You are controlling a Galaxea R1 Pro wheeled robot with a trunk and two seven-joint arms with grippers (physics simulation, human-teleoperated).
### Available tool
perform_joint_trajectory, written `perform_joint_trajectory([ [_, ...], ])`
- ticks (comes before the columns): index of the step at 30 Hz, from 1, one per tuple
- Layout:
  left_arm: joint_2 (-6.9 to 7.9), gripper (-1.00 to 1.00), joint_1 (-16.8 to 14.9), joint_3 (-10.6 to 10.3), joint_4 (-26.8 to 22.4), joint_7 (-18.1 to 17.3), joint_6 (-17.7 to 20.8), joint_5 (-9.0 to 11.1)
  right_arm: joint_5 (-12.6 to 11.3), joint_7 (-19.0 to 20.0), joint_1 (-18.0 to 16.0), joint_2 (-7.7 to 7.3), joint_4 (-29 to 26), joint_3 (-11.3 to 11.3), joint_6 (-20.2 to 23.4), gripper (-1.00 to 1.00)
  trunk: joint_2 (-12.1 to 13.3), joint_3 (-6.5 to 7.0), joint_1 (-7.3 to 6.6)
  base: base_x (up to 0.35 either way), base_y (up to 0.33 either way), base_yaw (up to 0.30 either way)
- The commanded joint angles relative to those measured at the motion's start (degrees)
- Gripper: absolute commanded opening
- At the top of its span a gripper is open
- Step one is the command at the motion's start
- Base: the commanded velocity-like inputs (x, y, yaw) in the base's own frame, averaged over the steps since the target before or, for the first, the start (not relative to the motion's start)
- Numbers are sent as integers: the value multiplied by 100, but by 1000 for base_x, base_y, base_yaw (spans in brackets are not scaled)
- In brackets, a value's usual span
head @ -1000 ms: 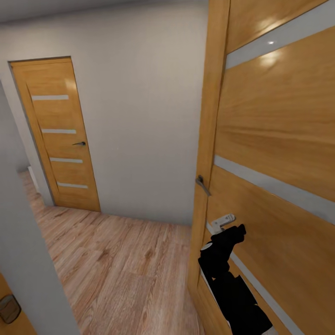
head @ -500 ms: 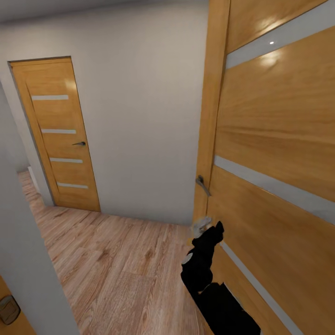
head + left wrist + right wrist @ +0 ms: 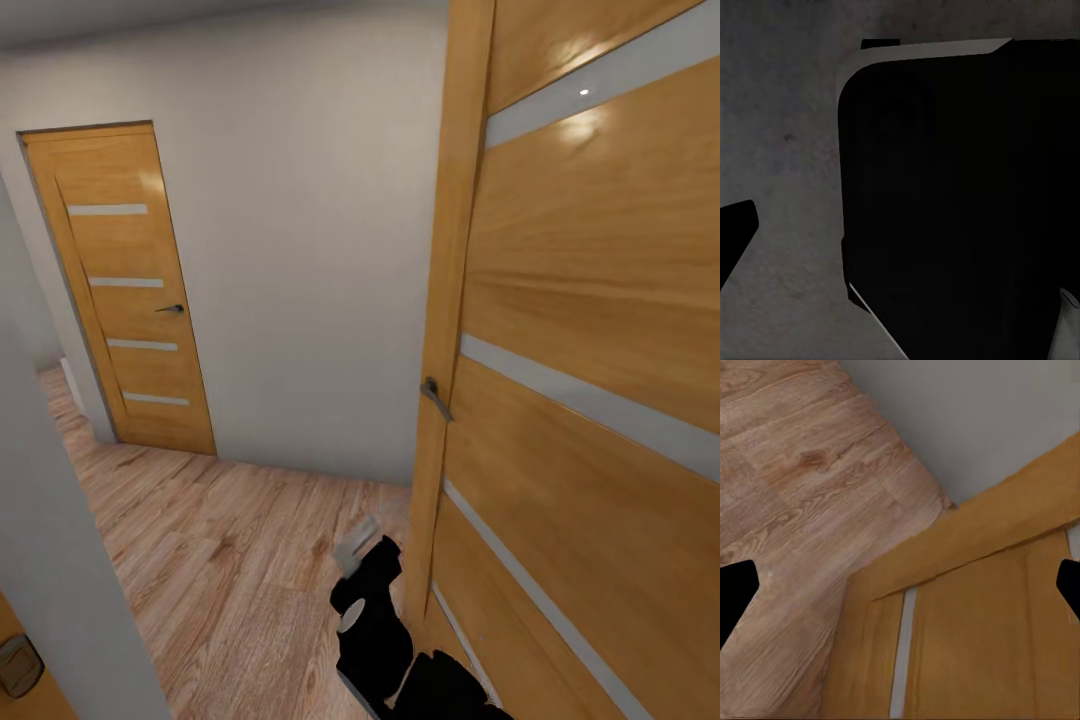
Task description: Move the two storage containers from the living room to the garage. In the garage, place one container on the floor and stack the other container on top of it (either order is fine).
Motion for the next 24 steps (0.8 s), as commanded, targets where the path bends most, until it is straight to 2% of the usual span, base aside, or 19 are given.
perform_joint_trajectory([
  [1, 0, 100, -3, 0, 1, 1, -7, -3, -183, -39, -7, 0, -2, 164, -2, 100, -5, -7, 0, 0, 0, 0],
  [2, 0, 100, -2, -1, 1, 1, -7, -5, -355, -39, -6, 0, 3, 326, -64, 100, -5, -7, 0, 0, 0, 0],
  [6, 0, 100, -2, 0, 1, 1, -7, -1, -447, -39, -6, 0, 61, 413, -163, 100, -5, -7, 0, 0, 0, 0],
  [24, 0, 100, -2, 8, 1, 14, -7, 44, -479, -39, 12, -9, 413, 444, -248, 100, -5, -7, 0, 15, 0, 0],
])
